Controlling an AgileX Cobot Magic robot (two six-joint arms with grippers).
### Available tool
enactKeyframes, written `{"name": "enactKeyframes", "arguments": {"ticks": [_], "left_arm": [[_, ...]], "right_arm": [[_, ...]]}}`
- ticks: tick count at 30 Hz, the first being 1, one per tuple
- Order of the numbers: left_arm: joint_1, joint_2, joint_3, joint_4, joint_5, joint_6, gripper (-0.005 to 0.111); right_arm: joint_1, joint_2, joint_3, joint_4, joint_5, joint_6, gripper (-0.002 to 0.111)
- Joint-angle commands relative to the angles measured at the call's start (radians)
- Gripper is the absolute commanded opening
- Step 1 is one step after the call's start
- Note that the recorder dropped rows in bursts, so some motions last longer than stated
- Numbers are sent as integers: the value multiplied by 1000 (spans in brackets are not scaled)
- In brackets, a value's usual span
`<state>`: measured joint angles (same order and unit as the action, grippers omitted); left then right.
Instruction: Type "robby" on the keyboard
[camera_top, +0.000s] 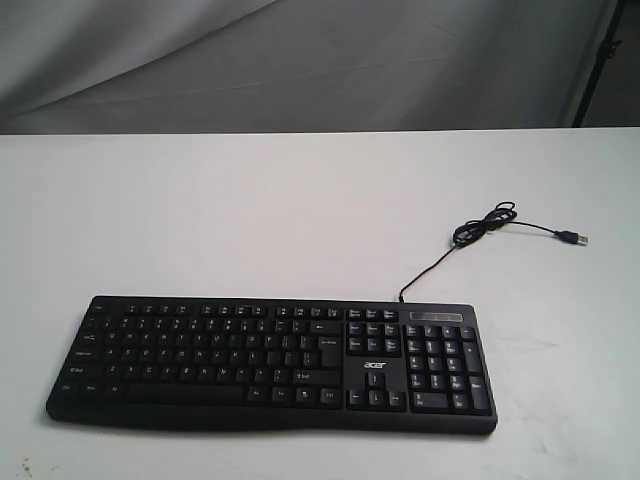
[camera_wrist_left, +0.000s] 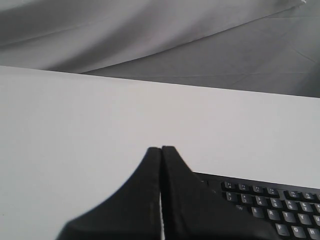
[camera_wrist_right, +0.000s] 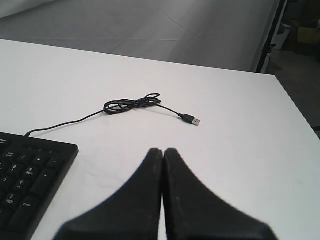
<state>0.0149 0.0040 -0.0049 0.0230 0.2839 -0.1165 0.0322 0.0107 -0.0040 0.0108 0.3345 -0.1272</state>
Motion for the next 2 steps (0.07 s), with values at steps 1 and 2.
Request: {"name": "enactKeyframes", "arguments": {"ticks": [1,2], "left_arm": [[-3,-4,5,-9,-2,-4,0],[-3,-4,5,-9,-2,-4,0]], "right_arm": [[-5,-5,4,-2,-2,0,0],[-5,-5,4,-2,-2,0,0]]}}
